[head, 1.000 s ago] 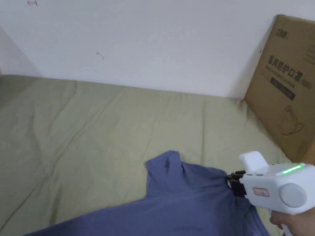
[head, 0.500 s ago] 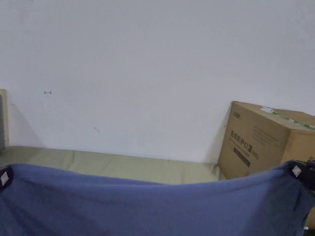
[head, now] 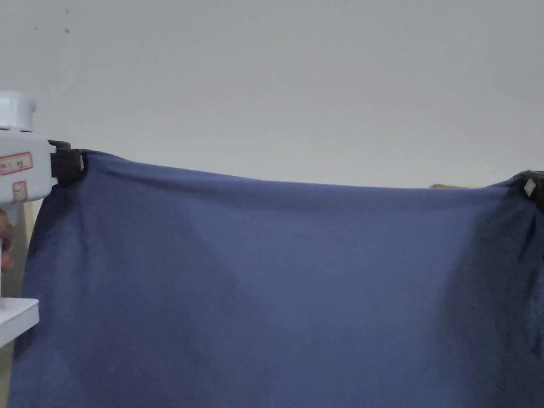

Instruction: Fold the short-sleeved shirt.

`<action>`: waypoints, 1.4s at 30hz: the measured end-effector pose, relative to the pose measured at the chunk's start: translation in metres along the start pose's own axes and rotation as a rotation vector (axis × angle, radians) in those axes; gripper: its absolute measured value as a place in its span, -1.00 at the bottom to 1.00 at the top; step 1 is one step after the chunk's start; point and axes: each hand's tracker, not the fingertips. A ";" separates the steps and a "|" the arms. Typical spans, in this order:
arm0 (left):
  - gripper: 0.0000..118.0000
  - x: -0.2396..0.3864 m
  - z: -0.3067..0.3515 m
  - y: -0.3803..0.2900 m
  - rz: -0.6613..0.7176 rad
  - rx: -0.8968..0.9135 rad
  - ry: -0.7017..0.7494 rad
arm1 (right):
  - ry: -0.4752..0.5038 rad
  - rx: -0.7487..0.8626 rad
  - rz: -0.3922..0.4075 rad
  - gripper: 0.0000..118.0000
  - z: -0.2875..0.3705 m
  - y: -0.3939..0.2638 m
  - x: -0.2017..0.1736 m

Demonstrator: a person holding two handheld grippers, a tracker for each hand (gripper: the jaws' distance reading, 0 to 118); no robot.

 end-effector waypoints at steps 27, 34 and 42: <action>-0.95 0.000 -0.153 -0.188 -0.025 -0.188 0.063 | 0.106 -0.123 -0.066 -1.00 -0.148 -0.178 -0.011; -0.95 -0.010 -0.048 -0.282 0.052 -0.286 0.020 | 0.158 -0.267 -0.076 -1.00 -0.032 -0.258 -0.013; -0.95 -0.009 0.104 -0.346 0.031 -0.402 -0.011 | 0.236 -0.428 -0.043 -1.00 0.120 -0.330 -0.009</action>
